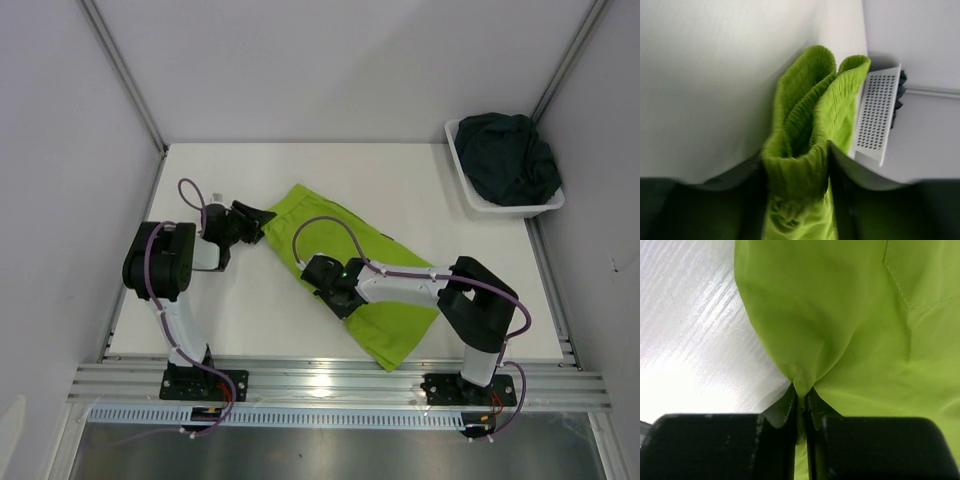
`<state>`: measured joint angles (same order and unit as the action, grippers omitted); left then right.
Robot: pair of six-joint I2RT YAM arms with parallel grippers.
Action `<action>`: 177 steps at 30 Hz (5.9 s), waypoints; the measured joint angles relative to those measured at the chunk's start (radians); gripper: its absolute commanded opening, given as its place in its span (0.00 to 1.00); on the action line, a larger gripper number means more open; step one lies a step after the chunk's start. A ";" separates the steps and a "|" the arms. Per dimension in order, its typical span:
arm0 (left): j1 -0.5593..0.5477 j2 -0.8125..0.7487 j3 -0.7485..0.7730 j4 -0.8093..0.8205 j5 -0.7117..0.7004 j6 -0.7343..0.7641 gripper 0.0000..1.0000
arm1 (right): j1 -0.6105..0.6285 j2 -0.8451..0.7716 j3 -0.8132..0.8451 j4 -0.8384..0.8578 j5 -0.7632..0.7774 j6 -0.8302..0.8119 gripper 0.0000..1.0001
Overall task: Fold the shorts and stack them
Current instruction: Fold the shorts
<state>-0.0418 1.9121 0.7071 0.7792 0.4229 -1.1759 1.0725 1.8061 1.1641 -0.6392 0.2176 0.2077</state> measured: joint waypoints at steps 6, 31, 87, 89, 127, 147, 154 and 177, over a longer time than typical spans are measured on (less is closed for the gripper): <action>0.000 0.059 0.050 -0.024 0.026 0.012 0.03 | 0.000 0.000 0.006 0.000 -0.010 0.000 0.09; -0.074 -0.475 -0.048 -0.320 -0.276 0.505 0.00 | -0.247 -0.144 -0.003 0.344 -0.409 0.149 0.00; -0.661 -1.005 -0.204 -0.355 -0.639 1.029 0.14 | -0.387 0.421 0.385 0.467 -0.549 0.597 0.05; -0.690 -0.976 -0.174 -0.360 -0.656 1.041 0.14 | -0.393 0.416 0.386 0.455 -0.552 0.598 0.10; -1.018 -0.513 0.124 -0.426 -1.005 1.151 0.15 | -0.689 -0.309 -0.229 0.313 -0.603 0.369 0.37; -1.165 -0.393 0.170 -0.351 -1.025 1.273 0.80 | -0.721 -0.037 -0.061 0.362 -0.636 0.357 0.31; -1.160 -0.406 0.172 -0.393 -0.884 1.248 0.90 | -0.751 -0.016 -0.061 0.384 -0.654 0.338 0.33; -0.677 -0.494 0.190 -0.733 -0.457 0.826 0.89 | -0.785 -0.194 -0.258 0.608 -0.841 0.301 0.70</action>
<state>-0.7189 1.4181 0.8974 0.0463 -0.0345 -0.3500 0.2871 1.6123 0.9058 -0.0311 -0.6235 0.5091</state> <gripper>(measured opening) 0.899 0.688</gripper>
